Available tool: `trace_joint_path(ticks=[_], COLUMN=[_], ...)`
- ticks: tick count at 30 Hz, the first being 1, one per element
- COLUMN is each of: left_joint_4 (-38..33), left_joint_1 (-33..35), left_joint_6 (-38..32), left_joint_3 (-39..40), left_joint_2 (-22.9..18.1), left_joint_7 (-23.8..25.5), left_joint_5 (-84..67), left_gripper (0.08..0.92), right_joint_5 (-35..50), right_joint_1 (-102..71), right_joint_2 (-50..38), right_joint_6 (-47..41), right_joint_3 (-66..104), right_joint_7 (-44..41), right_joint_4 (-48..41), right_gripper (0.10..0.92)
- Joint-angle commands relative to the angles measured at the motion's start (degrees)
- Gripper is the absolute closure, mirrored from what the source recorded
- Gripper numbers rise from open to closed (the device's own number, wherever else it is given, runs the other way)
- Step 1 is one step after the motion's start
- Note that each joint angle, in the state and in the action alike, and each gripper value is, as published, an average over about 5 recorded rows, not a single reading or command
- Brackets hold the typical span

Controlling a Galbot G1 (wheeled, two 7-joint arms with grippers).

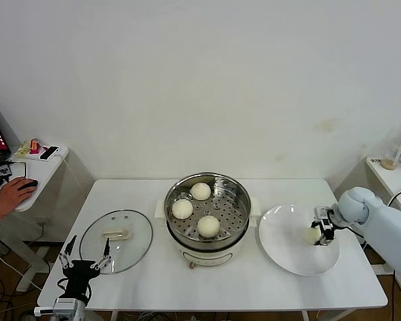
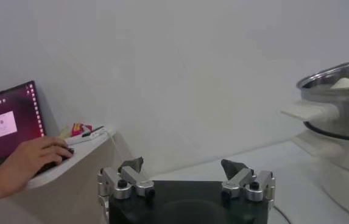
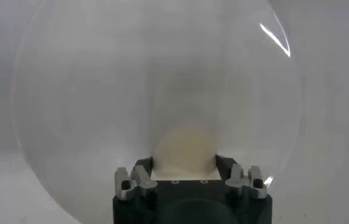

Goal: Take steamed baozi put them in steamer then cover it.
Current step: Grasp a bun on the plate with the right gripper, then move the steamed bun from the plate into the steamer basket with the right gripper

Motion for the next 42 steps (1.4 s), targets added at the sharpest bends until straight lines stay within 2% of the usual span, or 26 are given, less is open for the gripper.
trace_joint_path(ticks=[1,12,23,31,42], left_joint_4=[-0.05,-0.29,-0.02,0.14,0.27], left_joint_1=[-0.03,-0.29,-0.52,-0.65,-0.97], left_joint_6=[0.02,0.08,0.21,0.12,0.09], left_joint_3=[0.04,0.46,0.82,0.97,0.48], left_joint_2=[0.14,0.62,1.04,0.89,0.44], left_joint_7=[0.01,0.04,0.04,0.03,0.03], left_joint_5=[-0.03,-0.03,-0.06,-0.08,-0.47], left_gripper=[0.177,0.177,0.177,0.177,0.177], right_joint_5=[1.77,16.05,32.79,42.02,44.2], right_joint_1=[5.43,27.0,48.69,48.17,39.75], right_joint_2=[-1.21,-4.39,5.68,12.97,18.29], right_joint_6=[-0.81,-7.3,-15.48,-21.93,-26.58], right_joint_3=[-2.54,-13.67,-31.09,-35.72,-38.11], right_joint_7=[-1.55,-0.2,4.67,9.89,16.46], right_joint_4=[1.54,11.26,17.91,21.6,17.89], right_gripper=[0.426,0.422,0.414,0.407,0.406])
